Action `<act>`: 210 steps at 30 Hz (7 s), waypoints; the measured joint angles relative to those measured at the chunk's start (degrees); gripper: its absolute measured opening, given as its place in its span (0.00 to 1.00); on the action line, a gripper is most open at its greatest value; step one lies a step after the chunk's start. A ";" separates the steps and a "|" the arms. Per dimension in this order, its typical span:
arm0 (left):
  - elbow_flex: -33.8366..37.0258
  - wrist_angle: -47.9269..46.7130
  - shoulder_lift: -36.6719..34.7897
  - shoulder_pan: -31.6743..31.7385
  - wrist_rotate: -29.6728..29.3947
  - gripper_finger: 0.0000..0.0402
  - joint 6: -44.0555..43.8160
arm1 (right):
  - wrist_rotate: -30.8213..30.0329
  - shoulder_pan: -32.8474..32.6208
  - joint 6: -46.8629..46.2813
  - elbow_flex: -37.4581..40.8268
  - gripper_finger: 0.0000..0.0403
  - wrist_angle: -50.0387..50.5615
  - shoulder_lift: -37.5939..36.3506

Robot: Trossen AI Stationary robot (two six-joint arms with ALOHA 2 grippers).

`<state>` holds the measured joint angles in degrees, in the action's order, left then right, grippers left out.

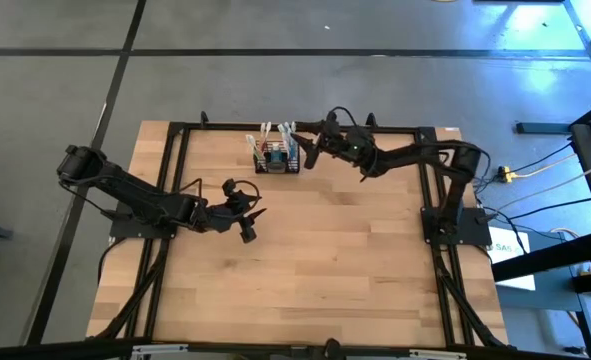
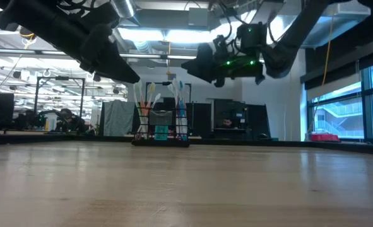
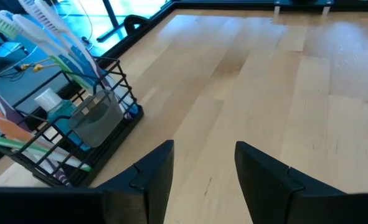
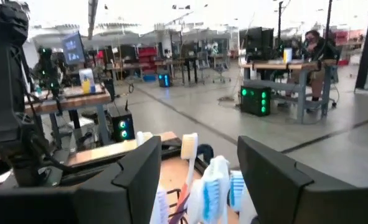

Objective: Pick & Place toothbrushing station
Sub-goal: Return to Home Position

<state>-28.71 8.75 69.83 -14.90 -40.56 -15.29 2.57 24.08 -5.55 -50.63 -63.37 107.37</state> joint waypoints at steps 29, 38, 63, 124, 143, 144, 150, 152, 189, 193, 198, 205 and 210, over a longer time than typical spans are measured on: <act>-0.04 9.15 -22.58 0.02 25.28 0.41 11.61 | 41.85 -0.89 0.64 0.00 0.53 48.44 -40.41; -0.03 -0.08 -32.45 0.00 30.73 0.41 13.07 | 38.29 -5.48 7.59 0.00 0.53 67.40 -53.03; 23.63 10.76 -48.07 0.00 31.08 0.41 5.51 | 21.25 -12.33 6.01 26.60 0.53 56.07 -72.75; 28.11 17.33 -48.75 0.48 24.94 0.41 12.44 | -3.14 -9.81 0.88 49.55 0.53 57.85 -104.62; 28.17 13.85 -62.71 0.48 42.12 0.41 13.07 | -8.57 -10.93 -1.35 49.75 0.53 60.70 -106.01; 28.17 13.37 -63.56 0.48 42.12 0.41 13.07 | -8.58 -11.07 -1.19 49.75 0.53 60.61 -106.01; 28.19 9.42 -68.78 0.48 42.10 0.41 12.59 | -8.61 -11.21 -0.23 49.75 0.53 60.41 -106.01; 28.20 6.96 -69.82 0.50 41.99 0.41 12.72 | -8.60 -11.21 -0.07 49.75 0.53 60.41 -105.99; 28.20 -7.28 -68.58 0.33 38.58 0.41 8.04 | -7.69 -11.21 3.16 49.75 0.53 61.68 -102.99; 28.20 -7.28 -68.58 0.33 38.58 0.41 7.03 | -7.69 -11.21 3.16 49.75 0.53 61.68 -102.99; 28.20 -7.28 -68.58 0.33 38.61 0.41 6.99 | -7.69 -11.21 3.13 49.75 0.53 61.68 -102.99; 28.20 -7.28 -68.58 0.33 38.63 0.41 6.99 | -7.70 -11.21 3.13 49.75 0.53 61.68 -102.99; 28.20 -7.28 -68.58 0.33 38.65 0.41 6.99 | -7.70 -11.21 3.11 49.75 0.53 61.68 -102.99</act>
<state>-0.51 1.48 1.26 -14.57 -1.91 -8.29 -5.13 12.86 -2.44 -0.89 -1.69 4.38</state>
